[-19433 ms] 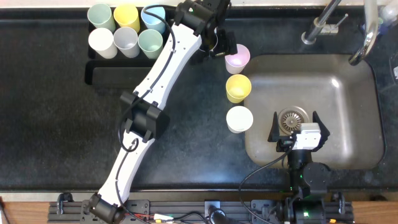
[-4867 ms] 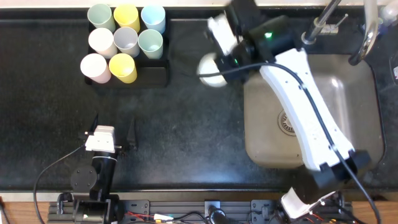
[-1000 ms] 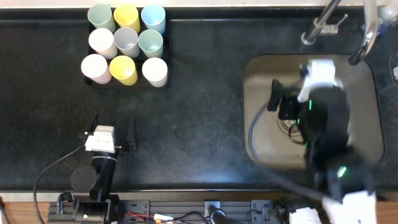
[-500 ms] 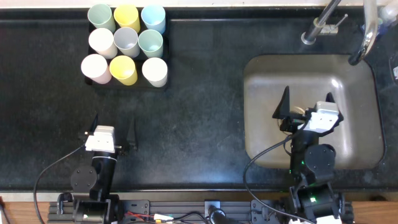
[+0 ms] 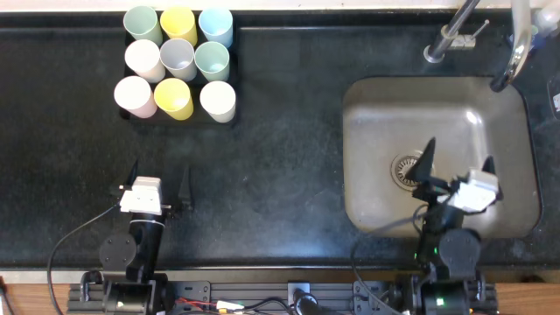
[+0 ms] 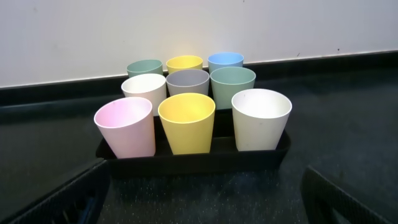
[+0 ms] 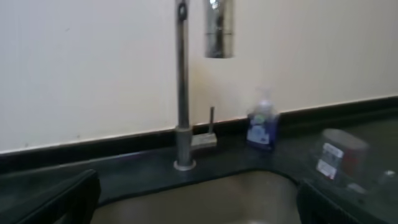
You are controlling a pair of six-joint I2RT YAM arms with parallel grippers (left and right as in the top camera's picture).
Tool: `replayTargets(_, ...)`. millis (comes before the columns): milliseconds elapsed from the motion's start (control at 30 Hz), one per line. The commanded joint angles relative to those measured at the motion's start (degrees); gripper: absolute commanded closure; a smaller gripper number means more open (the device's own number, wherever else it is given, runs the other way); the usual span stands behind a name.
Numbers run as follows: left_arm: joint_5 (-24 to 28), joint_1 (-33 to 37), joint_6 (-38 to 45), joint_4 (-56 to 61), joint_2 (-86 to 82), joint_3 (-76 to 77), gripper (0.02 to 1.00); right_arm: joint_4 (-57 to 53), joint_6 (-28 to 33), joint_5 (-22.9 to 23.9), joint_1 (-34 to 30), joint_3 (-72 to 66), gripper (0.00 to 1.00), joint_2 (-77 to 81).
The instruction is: Store Cups
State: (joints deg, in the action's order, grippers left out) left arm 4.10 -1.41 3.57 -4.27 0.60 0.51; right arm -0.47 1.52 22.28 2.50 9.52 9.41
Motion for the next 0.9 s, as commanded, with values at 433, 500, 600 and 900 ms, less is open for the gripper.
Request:
replayTargets(433,0.2,0.1,0.9,-0.2,-0.5,-0.1,0.02,-8.2,0.2,0.2,-0.2,-6.7,0.003,-9.2)
replayTargets(500,0.1,0.1,1.0,-0.1,-0.5,-0.1,0.02,-7.9,0.2,0.2,-0.2,-6.8,0.005,-9.2)
replayTargets(600,0.2,0.1,1.0,-0.2,-0.5,-0.1,0.02,-6.4,0.2,0.2,-0.2,-7.3,0.003,-9.2)
replayTargets(900,0.2,0.1,0.9,-0.2,-0.5,-0.1,0.023,-2.3,-3.2,-3.8,-0.2,-9.3,0.003,-9.2)
